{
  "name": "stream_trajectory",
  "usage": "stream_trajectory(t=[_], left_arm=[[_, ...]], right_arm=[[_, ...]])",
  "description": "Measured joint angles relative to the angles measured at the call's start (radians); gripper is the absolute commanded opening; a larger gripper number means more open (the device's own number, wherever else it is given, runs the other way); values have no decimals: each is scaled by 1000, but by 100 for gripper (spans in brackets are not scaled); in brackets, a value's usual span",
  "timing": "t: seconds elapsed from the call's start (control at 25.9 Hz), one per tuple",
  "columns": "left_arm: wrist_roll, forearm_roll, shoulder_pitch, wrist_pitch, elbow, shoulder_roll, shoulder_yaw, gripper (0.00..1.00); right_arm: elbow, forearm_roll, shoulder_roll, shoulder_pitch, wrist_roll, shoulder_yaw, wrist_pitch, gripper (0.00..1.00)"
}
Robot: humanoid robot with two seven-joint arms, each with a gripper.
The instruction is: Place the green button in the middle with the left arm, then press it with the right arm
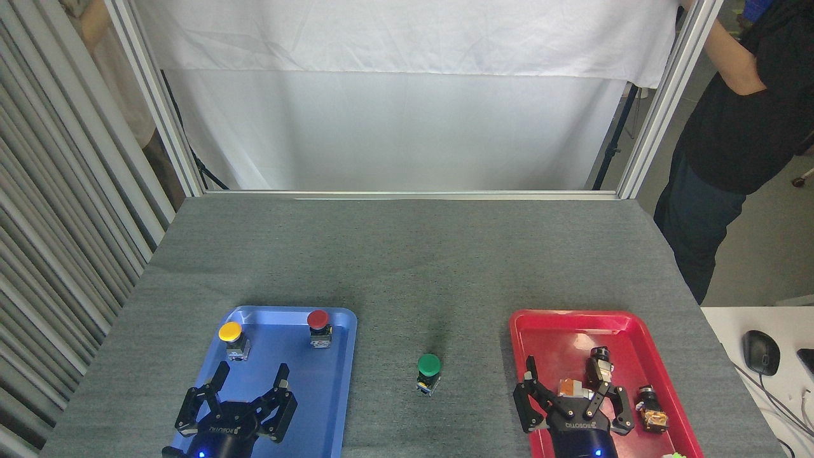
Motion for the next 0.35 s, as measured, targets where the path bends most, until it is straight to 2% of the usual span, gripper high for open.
stream_trajectory(t=[0.35], left_arm=[[0,0,-12,-2,1,-1,0,99]], right_arm=[[-17,-1,-11,17,-6,-14,-2,100]])
